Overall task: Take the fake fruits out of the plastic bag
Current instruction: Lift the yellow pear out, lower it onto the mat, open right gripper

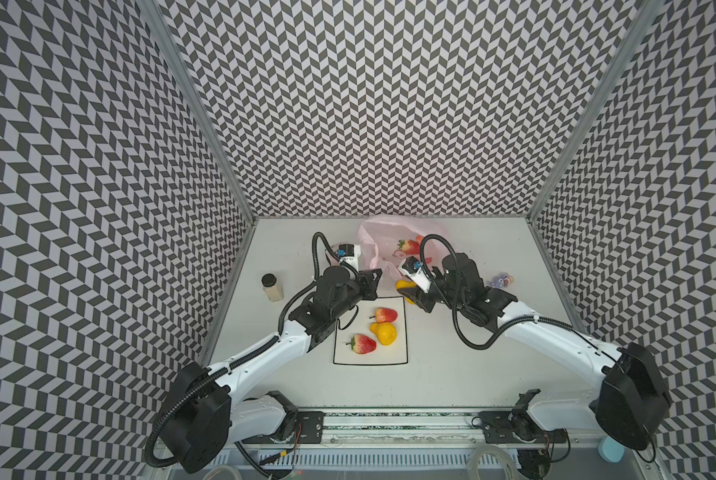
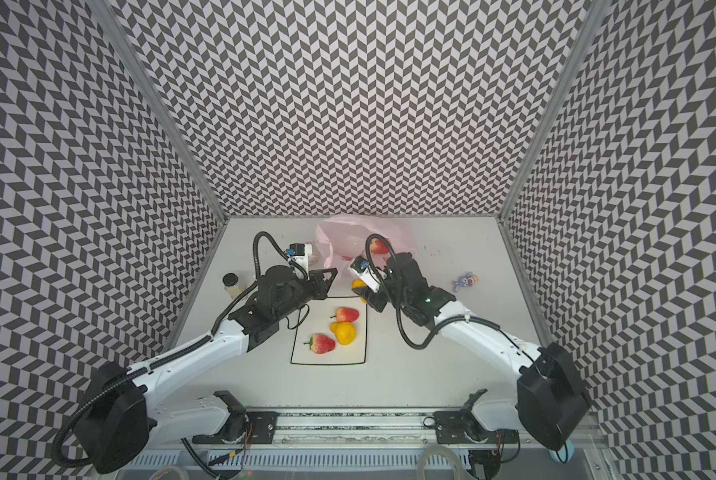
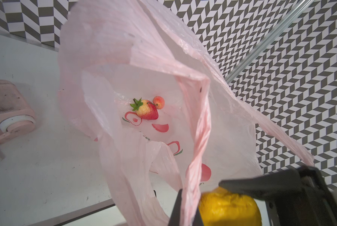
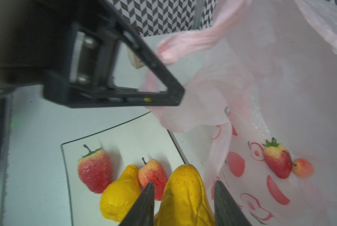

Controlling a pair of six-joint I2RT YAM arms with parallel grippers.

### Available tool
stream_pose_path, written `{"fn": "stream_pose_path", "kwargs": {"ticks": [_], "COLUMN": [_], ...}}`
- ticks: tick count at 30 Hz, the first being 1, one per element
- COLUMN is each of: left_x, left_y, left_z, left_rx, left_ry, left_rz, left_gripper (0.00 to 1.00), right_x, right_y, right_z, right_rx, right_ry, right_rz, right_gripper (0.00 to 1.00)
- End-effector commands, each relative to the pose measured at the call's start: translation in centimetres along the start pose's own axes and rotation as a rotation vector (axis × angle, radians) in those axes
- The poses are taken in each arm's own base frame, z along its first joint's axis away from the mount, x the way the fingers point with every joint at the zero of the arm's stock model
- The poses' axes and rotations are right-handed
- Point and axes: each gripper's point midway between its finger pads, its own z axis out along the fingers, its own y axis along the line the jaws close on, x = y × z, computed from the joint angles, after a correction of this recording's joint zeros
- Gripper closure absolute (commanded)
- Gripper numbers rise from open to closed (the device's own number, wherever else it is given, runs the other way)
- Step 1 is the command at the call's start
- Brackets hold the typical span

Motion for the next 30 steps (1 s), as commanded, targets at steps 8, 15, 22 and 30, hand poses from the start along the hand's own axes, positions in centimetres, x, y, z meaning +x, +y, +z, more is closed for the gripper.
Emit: {"fn": "stream_pose_path", "kwargs": {"ticks": [8,15,22,30], "left_x": [-4.2,-4.8,-4.3,-4.3], "left_y": [1.3,2.2,2.5,2.4], "left_z": [0.2,-0.1,-0.4,-0.6], "left_rx": [-0.018,-0.040,-0.044,-0.044], "left_ry": [-0.083,-0.087,-0.077,-0.073], "left_rz": [0.019,0.028,0.026,0.027], "left_gripper": [1.00,1.00,1.00,1.00], "right_x": [-1.6,-0.9,1.7,3.7], "right_y": [9.4,9.5,8.4,8.1], "right_z": [4.5,10.5,15.0,17.2], "right_rx": [-0.211,-0.204,-0.143,-0.126], "right_ry": [-0.095,-0.053,-0.004,0.045], "right_rz": [-0.030,-0.036,-0.039,-0.030], "right_gripper": [0.75,0.75,0.76,0.56]}}
